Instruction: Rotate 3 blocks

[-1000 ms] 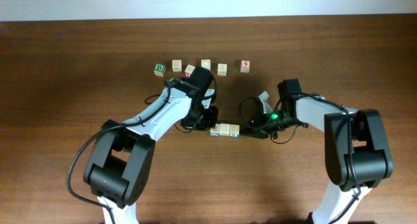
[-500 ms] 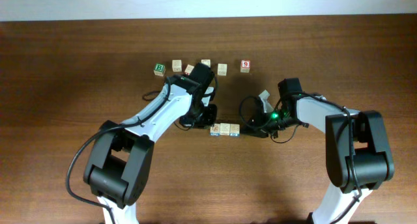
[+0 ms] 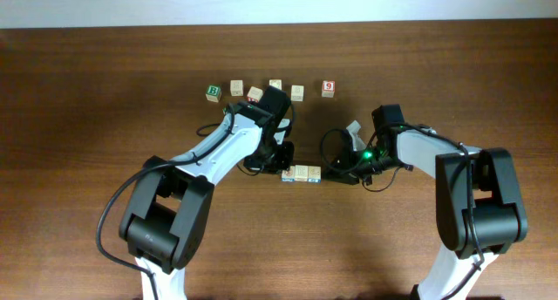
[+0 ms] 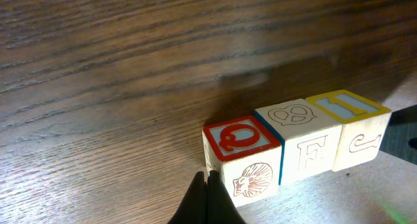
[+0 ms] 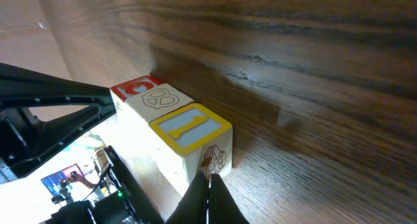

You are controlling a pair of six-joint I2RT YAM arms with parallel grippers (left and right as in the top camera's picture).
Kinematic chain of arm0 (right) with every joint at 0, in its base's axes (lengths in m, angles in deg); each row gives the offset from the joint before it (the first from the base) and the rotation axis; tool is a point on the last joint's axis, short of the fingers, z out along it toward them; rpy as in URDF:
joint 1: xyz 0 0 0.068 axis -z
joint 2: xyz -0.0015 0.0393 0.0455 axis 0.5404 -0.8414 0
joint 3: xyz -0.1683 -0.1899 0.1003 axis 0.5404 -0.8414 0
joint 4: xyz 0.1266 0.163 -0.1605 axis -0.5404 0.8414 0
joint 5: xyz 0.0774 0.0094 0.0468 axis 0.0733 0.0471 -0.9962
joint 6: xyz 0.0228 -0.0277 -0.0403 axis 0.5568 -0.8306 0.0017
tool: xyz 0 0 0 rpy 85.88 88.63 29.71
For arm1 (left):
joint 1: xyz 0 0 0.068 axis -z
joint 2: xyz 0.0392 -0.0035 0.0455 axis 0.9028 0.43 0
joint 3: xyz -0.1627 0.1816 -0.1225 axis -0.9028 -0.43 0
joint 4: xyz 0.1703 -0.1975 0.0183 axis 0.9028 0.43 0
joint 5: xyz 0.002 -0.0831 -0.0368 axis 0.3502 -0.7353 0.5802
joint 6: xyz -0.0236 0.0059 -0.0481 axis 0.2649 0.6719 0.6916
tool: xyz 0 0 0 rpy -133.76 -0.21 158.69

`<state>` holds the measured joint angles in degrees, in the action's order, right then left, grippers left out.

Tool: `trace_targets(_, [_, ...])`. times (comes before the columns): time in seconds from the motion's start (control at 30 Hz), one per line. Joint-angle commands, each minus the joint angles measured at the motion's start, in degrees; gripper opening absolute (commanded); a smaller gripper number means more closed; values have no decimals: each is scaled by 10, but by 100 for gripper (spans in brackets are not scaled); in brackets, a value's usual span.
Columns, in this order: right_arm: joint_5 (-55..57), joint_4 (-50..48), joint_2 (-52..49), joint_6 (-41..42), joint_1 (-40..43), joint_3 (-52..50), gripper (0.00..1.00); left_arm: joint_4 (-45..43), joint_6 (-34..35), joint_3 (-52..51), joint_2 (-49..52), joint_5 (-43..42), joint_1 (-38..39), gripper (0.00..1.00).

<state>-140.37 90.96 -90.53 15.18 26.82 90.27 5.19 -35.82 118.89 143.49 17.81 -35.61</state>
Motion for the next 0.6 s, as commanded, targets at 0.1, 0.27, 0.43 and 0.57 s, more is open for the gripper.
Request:
trace_targets(0.1, [3, 0, 18, -8, -5, -2, 4, -1, -9, 8, 9, -27, 4, 0])
trace_targets(0.27, [-21, -6, 18, -8, -5, -2, 4, -2, -9, 8, 9, -27, 4, 0])
trace_targets(0.43, [-28, -6, 29, -9, -5, -2, 4, -2, -9, 8, 9, -27, 4, 0])
trace_targets(0.57, [-28, -4, 58, -8, -5, -2, 4, -3, -9, 8, 9, -27, 4, 0])
